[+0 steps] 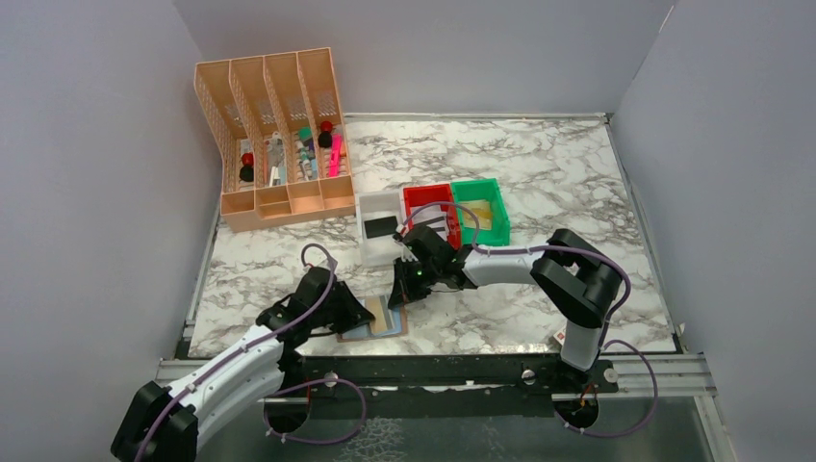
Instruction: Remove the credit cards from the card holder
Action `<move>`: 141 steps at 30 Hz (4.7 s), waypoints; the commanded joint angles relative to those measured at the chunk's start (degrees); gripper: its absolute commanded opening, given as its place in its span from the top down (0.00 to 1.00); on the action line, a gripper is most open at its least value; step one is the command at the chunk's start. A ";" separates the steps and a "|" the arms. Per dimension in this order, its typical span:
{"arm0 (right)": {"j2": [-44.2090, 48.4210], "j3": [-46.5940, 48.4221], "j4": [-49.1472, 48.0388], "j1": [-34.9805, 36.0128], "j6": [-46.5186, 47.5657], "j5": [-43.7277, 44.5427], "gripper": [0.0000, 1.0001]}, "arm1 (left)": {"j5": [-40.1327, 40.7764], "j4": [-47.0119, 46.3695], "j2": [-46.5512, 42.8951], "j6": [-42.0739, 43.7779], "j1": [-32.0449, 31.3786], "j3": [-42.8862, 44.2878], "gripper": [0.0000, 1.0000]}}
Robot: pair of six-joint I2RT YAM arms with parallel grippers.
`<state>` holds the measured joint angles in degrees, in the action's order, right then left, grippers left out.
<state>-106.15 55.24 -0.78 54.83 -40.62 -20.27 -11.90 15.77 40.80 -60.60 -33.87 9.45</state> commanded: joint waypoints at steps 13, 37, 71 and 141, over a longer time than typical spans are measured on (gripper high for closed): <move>-5.71 -2.08 5.40 0.36 2.34 5.12 0.99 | 4.54 4.83 -0.98 1.87 -0.33 3.07 0.71; -5.70 -2.16 5.26 0.37 2.48 4.98 0.99 | 5.04 12.46 1.99 -0.03 -3.34 8.40 0.77; -5.92 -2.14 4.91 0.37 2.56 4.54 0.99 | 4.34 3.21 5.47 -0.49 -5.90 6.10 0.85; 7.89 -11.05 3.08 0.37 0.27 2.19 0.84 | 1.32 -14.02 1.32 -1.64 -5.86 -2.99 0.72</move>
<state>-96.01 44.82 -1.69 54.78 -41.87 -15.20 -7.11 8.34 41.32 -62.41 -39.86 8.49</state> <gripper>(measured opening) 0.151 0.269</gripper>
